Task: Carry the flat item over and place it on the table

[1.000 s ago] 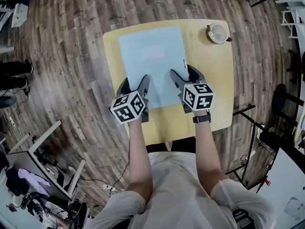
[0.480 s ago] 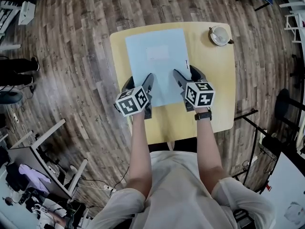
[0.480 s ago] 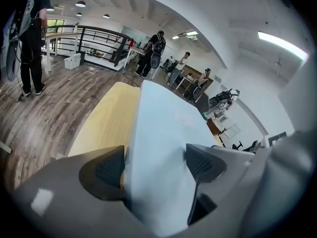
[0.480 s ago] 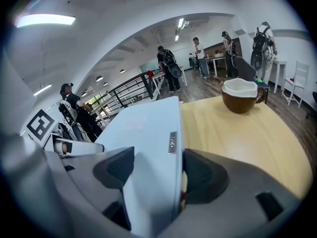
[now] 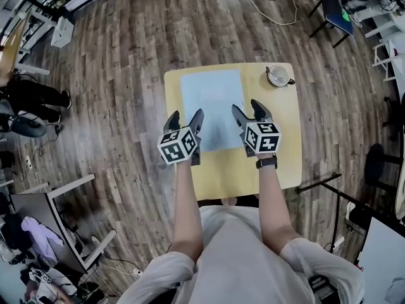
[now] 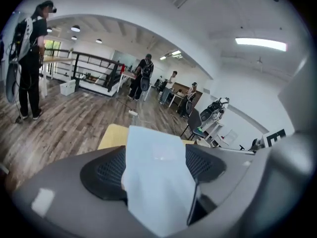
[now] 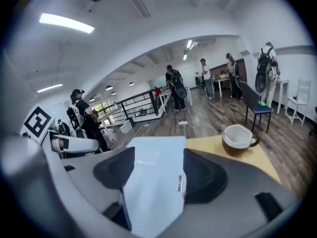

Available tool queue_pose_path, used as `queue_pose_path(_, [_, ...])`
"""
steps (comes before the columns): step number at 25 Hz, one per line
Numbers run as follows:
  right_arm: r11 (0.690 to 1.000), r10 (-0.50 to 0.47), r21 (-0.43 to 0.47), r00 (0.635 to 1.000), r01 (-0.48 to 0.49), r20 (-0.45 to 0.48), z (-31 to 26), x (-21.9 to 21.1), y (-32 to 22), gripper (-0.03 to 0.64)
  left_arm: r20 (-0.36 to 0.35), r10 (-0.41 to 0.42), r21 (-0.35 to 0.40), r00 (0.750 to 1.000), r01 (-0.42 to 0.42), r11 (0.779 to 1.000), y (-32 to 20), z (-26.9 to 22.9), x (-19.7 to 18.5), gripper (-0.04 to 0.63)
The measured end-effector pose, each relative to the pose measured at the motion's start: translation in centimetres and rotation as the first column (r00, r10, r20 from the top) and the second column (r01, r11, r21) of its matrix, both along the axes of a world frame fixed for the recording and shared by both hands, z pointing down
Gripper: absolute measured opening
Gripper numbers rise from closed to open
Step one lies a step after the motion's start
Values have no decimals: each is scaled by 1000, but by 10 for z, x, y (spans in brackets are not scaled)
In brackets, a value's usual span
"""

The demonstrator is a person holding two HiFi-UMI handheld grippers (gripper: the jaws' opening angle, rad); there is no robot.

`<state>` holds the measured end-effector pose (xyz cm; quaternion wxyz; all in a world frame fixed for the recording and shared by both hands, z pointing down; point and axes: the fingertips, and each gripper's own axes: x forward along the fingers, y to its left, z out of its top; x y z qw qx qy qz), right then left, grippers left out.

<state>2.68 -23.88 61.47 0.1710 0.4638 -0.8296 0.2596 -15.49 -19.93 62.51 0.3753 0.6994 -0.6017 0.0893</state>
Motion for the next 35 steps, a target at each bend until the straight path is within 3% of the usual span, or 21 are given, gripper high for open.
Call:
queue_pose_path(2, [997, 2, 77, 1000, -2, 5, -32, -3, -3, 303, 47, -10, 66, 999, 7, 998, -3, -33, 0, 371])
queue_pose_path(4, [986, -6, 168, 1000, 6, 0, -68, -5, -9, 236, 88, -28, 127, 996, 16, 992, -9, -65, -1, 345])
queue_pose_path(8, [949, -36, 314, 999, 41, -21, -137, -7, -11, 219, 158, -65, 253, 985, 23, 967, -13, -130, 2, 306])
queue_pose_path(13, [894, -37, 447, 999, 32, 2, -211, -8, -2, 171, 250, -113, 418, 962, -2, 908, -8, -208, 13, 237])
queue_pose_path(18, [840, -37, 543, 998, 0, 56, -267, -3, 10, 96, 287, -134, 525, 948, -39, 851, 2, -262, 30, 172])
queue_pose_path(25, [800, -71, 599, 996, 22, 58, -302, -5, 21, 47, 271, -187, 619, 944, -22, 785, 15, -306, 42, 76])
queue_pose_path(30, [787, -90, 617, 993, 24, 75, -315, -12, 29, 20, 284, -211, 627, 936, -15, 779, 24, -315, 39, 21])
queue_pose_path(35, [804, -109, 592, 993, 65, 40, -311, -27, 27, 11, 281, -235, 622, 930, 10, 783, 25, -316, 28, 10])
